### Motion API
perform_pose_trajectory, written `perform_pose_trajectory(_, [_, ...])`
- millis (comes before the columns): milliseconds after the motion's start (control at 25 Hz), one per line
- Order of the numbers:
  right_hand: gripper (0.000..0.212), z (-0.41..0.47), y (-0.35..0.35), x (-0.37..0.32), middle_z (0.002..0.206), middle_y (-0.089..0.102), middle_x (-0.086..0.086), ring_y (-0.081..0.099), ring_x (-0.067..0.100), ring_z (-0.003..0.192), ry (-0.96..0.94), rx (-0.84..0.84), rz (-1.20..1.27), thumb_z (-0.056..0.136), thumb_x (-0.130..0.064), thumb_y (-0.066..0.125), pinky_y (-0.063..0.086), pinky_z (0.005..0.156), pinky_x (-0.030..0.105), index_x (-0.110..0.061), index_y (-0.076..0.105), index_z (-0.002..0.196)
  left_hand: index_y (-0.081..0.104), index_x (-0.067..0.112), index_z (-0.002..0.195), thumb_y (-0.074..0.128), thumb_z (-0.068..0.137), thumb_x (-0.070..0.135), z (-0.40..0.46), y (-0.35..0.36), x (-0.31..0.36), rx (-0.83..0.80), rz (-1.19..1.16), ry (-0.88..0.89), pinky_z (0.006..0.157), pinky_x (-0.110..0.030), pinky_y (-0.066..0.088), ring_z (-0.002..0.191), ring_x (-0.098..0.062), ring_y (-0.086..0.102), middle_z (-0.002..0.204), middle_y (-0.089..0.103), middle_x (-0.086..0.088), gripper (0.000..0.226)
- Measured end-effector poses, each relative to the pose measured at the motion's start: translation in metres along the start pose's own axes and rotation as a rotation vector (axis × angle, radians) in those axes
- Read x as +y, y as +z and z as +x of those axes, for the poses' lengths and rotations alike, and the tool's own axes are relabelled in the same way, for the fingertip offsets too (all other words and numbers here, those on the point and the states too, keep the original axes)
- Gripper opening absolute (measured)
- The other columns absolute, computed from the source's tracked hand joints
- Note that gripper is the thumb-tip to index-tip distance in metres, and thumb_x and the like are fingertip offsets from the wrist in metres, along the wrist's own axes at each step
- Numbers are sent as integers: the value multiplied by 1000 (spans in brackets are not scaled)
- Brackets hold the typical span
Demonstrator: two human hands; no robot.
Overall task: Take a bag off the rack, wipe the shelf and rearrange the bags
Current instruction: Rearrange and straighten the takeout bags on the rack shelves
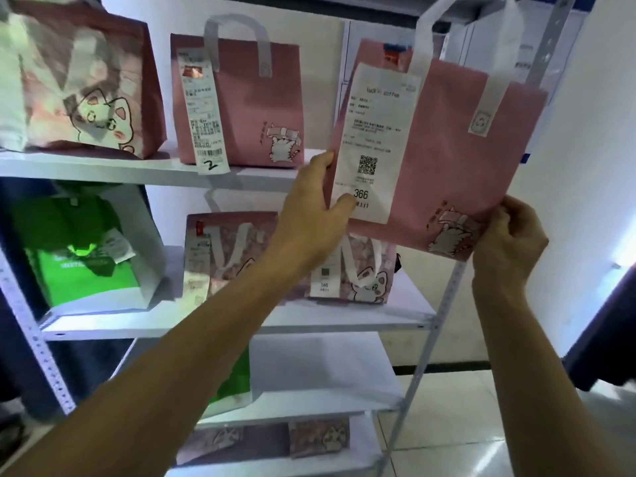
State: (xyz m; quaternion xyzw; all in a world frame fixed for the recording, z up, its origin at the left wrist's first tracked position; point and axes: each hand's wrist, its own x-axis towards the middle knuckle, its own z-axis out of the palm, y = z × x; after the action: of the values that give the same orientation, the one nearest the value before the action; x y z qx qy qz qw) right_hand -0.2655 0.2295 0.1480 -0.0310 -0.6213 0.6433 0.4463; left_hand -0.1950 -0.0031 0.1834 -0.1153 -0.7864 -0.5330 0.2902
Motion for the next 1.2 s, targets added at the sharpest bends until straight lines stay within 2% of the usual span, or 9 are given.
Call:
perform_pose_trajectory(160, [29, -56, -33, 21, 97, 70, -5, 68, 18, 97, 85, -8, -46, 92, -13, 45, 60, 88, 40, -23, 69, 104, 40, 33, 139, 56, 88, 24, -64, -1, -27, 12, 47, -53, 91, -38, 58, 119, -15, 56, 136, 52, 7, 54])
perform_pose_trajectory(360, [25, -118, -60, 67, 98, 70, -4, 68, 19, 96, 208, -75, -133, 95, -19, 46, 59, 88, 48, -29, 68, 102, 43, 29, 138, 57, 90, 12, -131, 8, -65, 34, 38, -181, 88, -29, 57, 117, -14, 57, 131, 54, 5, 52])
perform_pose_trajectory(480, [26, -144, -74, 99, 100, 70, -9, 67, 14, 96, 282, -133, -174, 99, -21, 45, 59, 87, 44, -34, 67, 107, 44, 32, 137, 57, 88, 16, -160, 18, -95, 29, 71, -274, 94, -37, 55, 118, -13, 54, 130, 54, 8, 54])
perform_pose_trajectory(600, [27, -162, -88, 140, 110, 71, -1, 68, 20, 102, 383, -207, -229, 100, -24, 46, 58, 90, 46, -30, 69, 114, 45, 29, 137, 58, 89, 13, -186, 32, -131, 23, 115, -389, 97, -39, 54, 117, -11, 54, 130, 52, 6, 52])
perform_pose_trajectory(720, [29, -180, -104, 180, 110, 72, 3, 68, 23, 99, 474, -265, -321, 100, -22, 47, 59, 87, 50, -27, 71, 117, 47, 27, 133, 59, 90, 6, -213, 51, -169, 3, 144, -515, 95, -38, 56, 116, -10, 54, 132, 55, 3, 49])
perform_pose_trajectory(840, [29, -196, -114, 220, 111, 72, 5, 66, 25, 94, 538, -322, -427, 100, -20, 46, 57, 83, 44, -26, 70, 116, 50, 32, 128, 58, 90, 4, -235, 70, -206, -11, 146, -646, 90, -33, 58, 117, -13, 59, 129, 59, 7, 48])
perform_pose_trajectory(1040, [23, -225, -115, 275, 98, 69, -1, 68, 24, 88, 655, -438, -527, 101, -28, 47, 60, 80, 52, -38, 66, 109, 52, 36, 121, 58, 89, 5, -263, 87, -260, -4, 160, -797, 80, -18, 54, 110, -6, 61, 119, 63, 15, 45])
perform_pose_trajectory(1120, [22, -234, -112, 291, 98, 70, 2, 68, 24, 87, 688, -481, -562, 101, -23, 48, 59, 79, 47, -36, 66, 107, 54, 34, 121, 57, 90, 6, -273, 89, -281, 3, 153, -861, 77, -19, 56, 111, -11, 62, 120, 64, 14, 41])
perform_pose_trajectory(1200, [22, -241, -106, 307, 93, 70, 3, 68, 20, 81, 708, -526, -594, 100, -17, 49, 57, 71, 38, -32, 65, 102, 53, 33, 120, 57, 93, 7, -278, 89, -300, -3, 150, -918, 71, -10, 53, 112, -11, 60, 122, 64, 12, 38])
